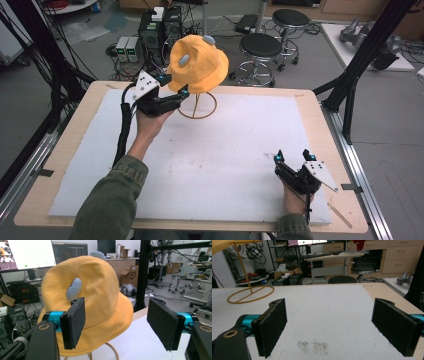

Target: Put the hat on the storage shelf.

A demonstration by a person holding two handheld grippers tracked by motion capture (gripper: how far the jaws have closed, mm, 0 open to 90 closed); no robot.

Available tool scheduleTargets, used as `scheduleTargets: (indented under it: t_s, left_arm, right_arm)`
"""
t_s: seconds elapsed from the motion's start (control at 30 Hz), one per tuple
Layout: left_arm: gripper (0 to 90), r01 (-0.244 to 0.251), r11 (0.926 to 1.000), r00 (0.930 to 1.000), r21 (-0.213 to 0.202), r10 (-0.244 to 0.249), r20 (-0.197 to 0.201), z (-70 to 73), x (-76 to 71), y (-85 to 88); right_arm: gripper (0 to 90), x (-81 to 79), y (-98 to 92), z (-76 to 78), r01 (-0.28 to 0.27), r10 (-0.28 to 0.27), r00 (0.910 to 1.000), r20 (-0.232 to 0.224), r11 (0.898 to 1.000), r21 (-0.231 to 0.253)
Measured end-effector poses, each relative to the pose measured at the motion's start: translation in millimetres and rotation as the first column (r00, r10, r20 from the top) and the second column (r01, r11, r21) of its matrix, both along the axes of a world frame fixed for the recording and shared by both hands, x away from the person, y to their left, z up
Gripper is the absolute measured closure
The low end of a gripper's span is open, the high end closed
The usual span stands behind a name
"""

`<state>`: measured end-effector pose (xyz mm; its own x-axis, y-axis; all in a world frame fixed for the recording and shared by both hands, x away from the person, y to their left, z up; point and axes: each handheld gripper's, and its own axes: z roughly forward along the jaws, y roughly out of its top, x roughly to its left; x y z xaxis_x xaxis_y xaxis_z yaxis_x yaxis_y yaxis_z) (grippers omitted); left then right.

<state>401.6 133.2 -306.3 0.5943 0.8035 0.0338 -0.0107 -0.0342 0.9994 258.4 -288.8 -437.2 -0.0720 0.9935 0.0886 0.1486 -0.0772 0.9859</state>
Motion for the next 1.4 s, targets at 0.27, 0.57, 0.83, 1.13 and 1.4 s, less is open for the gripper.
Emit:
scheduleTargets:
  t_s: [0.27,0.57,0.83,1.13,1.4]
  left_arm:
    - [30.1,-0.030,0.9991,0.9996,-0.029,0.030,0.000,-6.1,-10.9,17.7]
    - [30.3,-0.028,0.9993,0.9995,-0.023,0.028,0.015,-12.5,-27.6,27.2]
    - [30.4,-0.070,0.9969,0.9961,-0.037,0.071,0.051,-19.1,-43.3,41.9]
    - [30.4,-0.132,0.9889,0.9893,-0.067,0.136,0.052,-30.4,-56.8,64.1]
    - [30.2,-0.163,0.9835,0.9848,-0.077,0.167,0.046,-38.5,-66.9,77.0]
  right_arm:
    - [11.8,0.7,-0.8,-0.2,0.005,-0.005,1.0000,0.001,1.000,-0.005]
    - [11.8,-1.2,-2.0,0.7,0.006,-0.006,1.0000,0.007,1.000,-0.002]
    - [11.8,-1.6,-2.3,0.8,0.008,-0.008,1.0000,0.002,1.000,-0.001]
    - [11.8,-2.4,-4.1,0.9,0.019,-0.019,0.9998,0.003,1.000,0.008]
    - [11.8,-2.9,-4.3,0.9,0.020,-0.020,0.9998,0.004,1.000,0.011]
